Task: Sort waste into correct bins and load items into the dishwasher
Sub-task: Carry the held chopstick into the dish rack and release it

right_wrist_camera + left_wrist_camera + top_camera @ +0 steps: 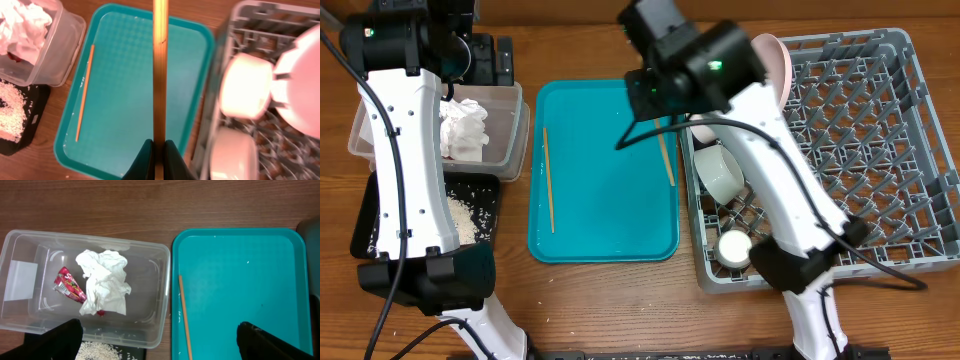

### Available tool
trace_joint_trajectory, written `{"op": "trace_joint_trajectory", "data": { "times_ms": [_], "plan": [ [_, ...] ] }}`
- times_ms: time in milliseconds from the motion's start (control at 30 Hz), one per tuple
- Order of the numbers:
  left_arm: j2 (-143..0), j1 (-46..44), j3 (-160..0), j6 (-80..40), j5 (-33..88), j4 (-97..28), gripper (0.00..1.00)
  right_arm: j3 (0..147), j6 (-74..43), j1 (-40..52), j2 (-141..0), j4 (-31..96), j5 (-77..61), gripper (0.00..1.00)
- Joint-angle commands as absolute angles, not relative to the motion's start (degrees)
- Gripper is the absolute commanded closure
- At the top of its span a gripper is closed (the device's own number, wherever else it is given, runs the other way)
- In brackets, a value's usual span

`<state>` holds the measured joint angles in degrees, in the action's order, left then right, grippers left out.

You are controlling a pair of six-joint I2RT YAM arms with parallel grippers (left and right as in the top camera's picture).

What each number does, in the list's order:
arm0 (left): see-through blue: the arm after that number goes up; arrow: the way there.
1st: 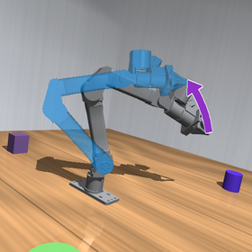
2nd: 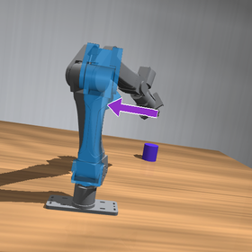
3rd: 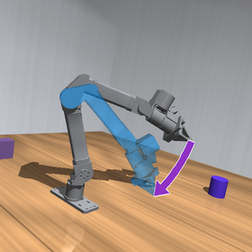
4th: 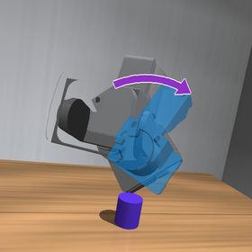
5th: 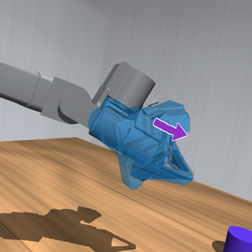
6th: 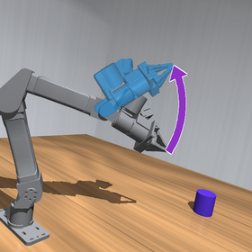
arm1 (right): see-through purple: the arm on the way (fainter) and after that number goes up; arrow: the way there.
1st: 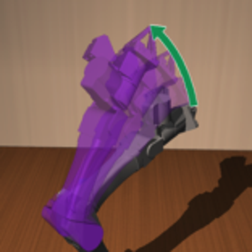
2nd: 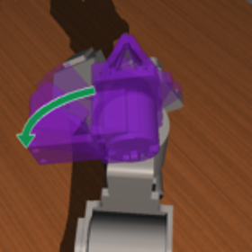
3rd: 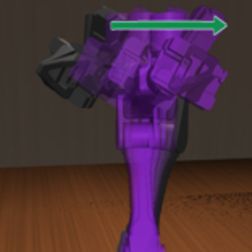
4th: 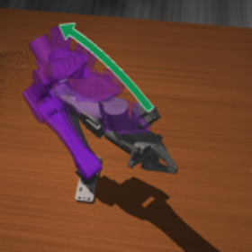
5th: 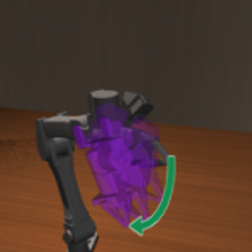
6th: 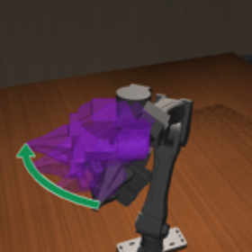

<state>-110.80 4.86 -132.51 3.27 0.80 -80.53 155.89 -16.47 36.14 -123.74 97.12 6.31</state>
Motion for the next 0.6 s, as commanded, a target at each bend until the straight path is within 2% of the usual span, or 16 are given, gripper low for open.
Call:
{"op": "trace_joint_trajectory", "data": {
  "times_ms": [0,267,400,567],
  "plan": [
    [-111.3,4.5,-133.5,2.6,0.4,-80.3,0.0,148.4,-16.3,32.4,-114.1,97.1,8.7,0.96],
    [-111.3,4.5,-133.5,2.6,0.4,-80.3,0.0,127.7,-14.5,22.9,-111.3,96.6,13.1,0.96],
    [-111.3,4.5,-133.5,2.6,0.4,-80.3,0.0,114.2,-11.0,20.1,-111.3,90.5,13.5,0.96],
    [-111.3,4.5,-133.5,2.6,0.4,-80.3,0.0,106.1,-8.7,17.6,-111.3,86.0,14.9,0.96]
  ]
}}
